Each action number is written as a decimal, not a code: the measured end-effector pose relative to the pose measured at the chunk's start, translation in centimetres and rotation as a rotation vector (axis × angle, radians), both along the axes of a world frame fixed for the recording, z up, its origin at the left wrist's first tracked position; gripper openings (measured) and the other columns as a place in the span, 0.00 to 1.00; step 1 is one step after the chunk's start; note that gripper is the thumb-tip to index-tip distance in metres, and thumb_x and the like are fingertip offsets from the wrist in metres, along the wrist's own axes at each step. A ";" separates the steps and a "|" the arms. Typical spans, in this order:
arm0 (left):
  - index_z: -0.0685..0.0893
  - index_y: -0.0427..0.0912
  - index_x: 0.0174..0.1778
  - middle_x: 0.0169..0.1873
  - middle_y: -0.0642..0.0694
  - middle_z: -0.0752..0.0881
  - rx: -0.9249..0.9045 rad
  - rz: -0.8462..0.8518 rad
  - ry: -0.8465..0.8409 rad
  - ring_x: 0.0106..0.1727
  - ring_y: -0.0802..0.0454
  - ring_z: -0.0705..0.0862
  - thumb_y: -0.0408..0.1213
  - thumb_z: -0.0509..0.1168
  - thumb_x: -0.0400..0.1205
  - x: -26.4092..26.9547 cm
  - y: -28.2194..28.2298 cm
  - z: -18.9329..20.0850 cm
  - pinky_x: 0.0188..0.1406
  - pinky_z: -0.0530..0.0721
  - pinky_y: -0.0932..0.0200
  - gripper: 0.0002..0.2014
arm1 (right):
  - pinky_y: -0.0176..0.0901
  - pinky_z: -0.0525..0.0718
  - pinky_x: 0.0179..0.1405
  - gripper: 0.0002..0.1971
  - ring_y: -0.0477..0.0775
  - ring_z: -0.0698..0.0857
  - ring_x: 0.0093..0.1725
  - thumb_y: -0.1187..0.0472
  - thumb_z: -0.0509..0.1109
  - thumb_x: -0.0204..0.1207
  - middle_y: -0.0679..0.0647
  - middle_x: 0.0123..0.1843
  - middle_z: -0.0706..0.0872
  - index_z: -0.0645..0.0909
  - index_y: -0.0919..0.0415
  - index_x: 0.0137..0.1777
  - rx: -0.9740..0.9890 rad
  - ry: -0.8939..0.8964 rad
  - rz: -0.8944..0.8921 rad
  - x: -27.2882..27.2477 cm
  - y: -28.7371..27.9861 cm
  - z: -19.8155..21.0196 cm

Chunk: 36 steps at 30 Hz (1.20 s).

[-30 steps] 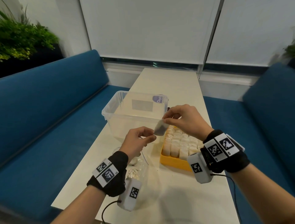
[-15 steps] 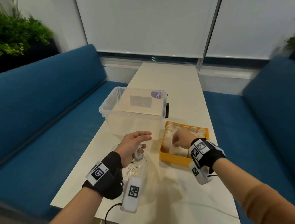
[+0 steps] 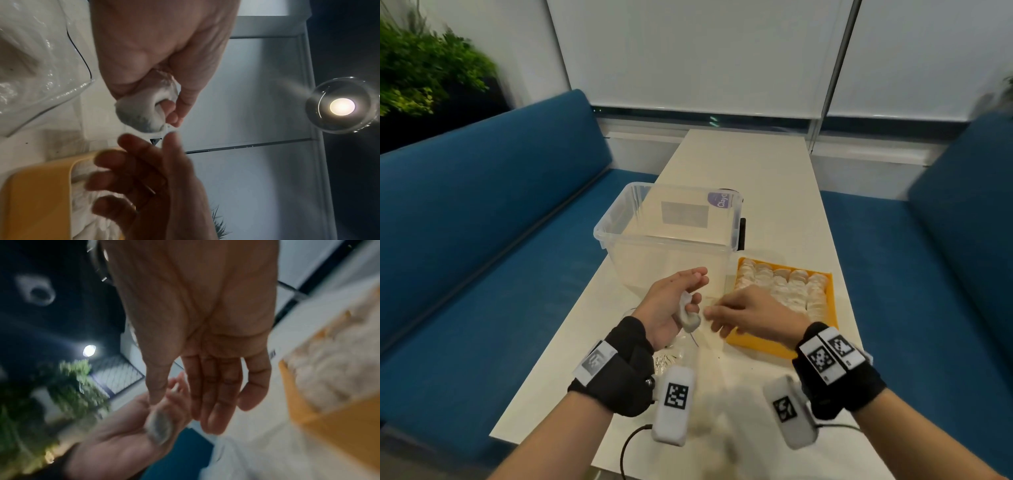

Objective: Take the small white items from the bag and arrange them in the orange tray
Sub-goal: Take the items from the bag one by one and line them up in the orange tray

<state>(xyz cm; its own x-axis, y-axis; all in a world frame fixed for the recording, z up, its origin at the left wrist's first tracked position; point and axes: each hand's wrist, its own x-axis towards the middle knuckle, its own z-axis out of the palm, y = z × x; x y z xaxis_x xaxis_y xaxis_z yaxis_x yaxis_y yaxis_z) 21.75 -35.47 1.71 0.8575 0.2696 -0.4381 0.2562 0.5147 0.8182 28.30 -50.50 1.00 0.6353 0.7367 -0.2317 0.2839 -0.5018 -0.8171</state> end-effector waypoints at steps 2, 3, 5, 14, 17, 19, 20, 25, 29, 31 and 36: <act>0.84 0.37 0.62 0.44 0.47 0.84 0.010 0.020 -0.018 0.32 0.56 0.74 0.31 0.62 0.85 0.3 -0.4 0.2 0.23 0.74 0.67 0.11 | 0.31 0.80 0.34 0.18 0.43 0.89 0.38 0.45 0.71 0.75 0.55 0.43 0.92 0.88 0.62 0.45 0.090 0.166 -0.037 -1.7 0.4 0.1; 0.84 0.37 0.61 0.44 0.47 0.84 0.015 0.029 -0.029 0.33 0.56 0.75 0.31 0.62 0.85 0.4 -0.6 0.3 0.24 0.75 0.67 0.11 | 0.32 0.80 0.34 0.18 0.45 0.89 0.38 0.47 0.71 0.75 0.57 0.43 0.92 0.87 0.64 0.46 0.131 0.183 -0.067 -2.1 0.6 -0.1; 0.85 0.38 0.60 0.45 0.47 0.84 0.033 0.045 -0.068 0.38 0.55 0.77 0.32 0.63 0.85 0.5 -0.9 0.2 0.31 0.79 0.65 0.10 | 0.33 0.80 0.34 0.15 0.47 0.89 0.36 0.53 0.72 0.75 0.58 0.40 0.91 0.87 0.67 0.44 0.212 0.185 -0.138 -2.5 0.9 -0.2; 0.83 0.36 0.58 0.50 0.41 0.89 0.177 -0.126 -0.189 0.52 0.49 0.87 0.41 0.68 0.81 -0.9 -0.2 -0.9 0.52 0.84 0.54 0.15 | 0.36 0.81 0.35 0.13 0.52 0.89 0.37 0.56 0.69 0.79 0.61 0.40 0.91 0.86 0.68 0.47 0.500 0.327 -0.374 -2.1 1.0 -0.3; 0.85 0.35 0.53 0.47 0.41 0.90 0.224 -0.098 -0.198 0.50 0.49 0.87 0.35 0.67 0.82 -1.0 -0.2 -1.1 0.55 0.85 0.55 0.08 | 0.38 0.80 0.35 0.11 0.52 0.90 0.37 0.59 0.66 0.80 0.60 0.41 0.91 0.87 0.65 0.45 0.411 0.240 -0.336 -1.9 0.6 0.0; 0.85 0.36 0.53 0.47 0.39 0.90 0.244 -0.074 -0.210 0.49 0.48 0.89 0.34 0.67 0.82 -0.9 -0.2 -0.9 0.55 0.86 0.54 0.07 | 0.38 0.81 0.35 0.08 0.49 0.89 0.36 0.59 0.67 0.78 0.56 0.39 0.91 0.87 0.61 0.48 0.317 0.034 -0.352 -1.4 0.3 0.5; 0.84 0.36 0.53 0.47 0.38 0.90 0.270 -0.064 -0.215 0.48 0.48 0.89 0.33 0.67 0.82 -0.9 -0.2 -0.8 0.51 0.88 0.55 0.07 | 0.39 0.82 0.36 0.07 0.48 0.88 0.36 0.57 0.68 0.77 0.54 0.39 0.90 0.86 0.57 0.50 0.288 -0.074 -0.375 -1.1 0.2 0.9; 0.85 0.35 0.52 0.44 0.39 0.92 0.547 -0.055 -0.261 0.42 0.50 0.91 0.36 0.68 0.82 -0.9 -0.7 -0.1 0.35 0.86 0.62 0.09 | 0.36 0.82 0.35 0.12 0.43 0.82 0.29 0.57 0.70 0.76 0.55 0.32 0.87 0.80 0.46 0.59 0.297 -0.259 -0.252 -0.5 0.4 3.6; 0.85 0.37 0.54 0.48 0.41 0.91 0.568 -0.092 -0.275 0.45 0.48 0.92 0.44 0.70 0.80 -1.1 -0.8 0.3 0.36 0.85 0.61 0.14 | 0.47 0.85 0.40 0.08 0.48 0.84 0.32 0.66 0.65 0.75 0.59 0.34 0.89 0.86 0.62 0.42 0.339 -0.163 -0.226 0.6 0.4 5.2; 0.83 0.39 0.60 0.53 0.41 0.90 0.360 -0.155 -0.259 0.51 0.43 0.91 0.52 0.65 0.78 -1.3 -0.7 0.6 0.40 0.88 0.58 0.22 | 0.48 0.84 0.41 0.12 0.53 0.83 0.34 0.65 0.63 0.78 0.63 0.36 0.88 0.86 0.68 0.39 0.376 -0.043 -0.203 1.2 0.1 6.0; 0.81 0.40 0.64 0.51 0.38 0.91 0.077 -0.172 -0.276 0.49 0.47 0.91 0.37 0.64 0.84 -1.3 -0.4 0.9 0.41 0.88 0.59 0.13 | 0.40 0.84 0.41 0.09 0.53 0.83 0.40 0.66 0.65 0.78 0.63 0.43 0.87 0.85 0.66 0.40 0.307 -0.020 -0.074 2.2 -1.1 7.3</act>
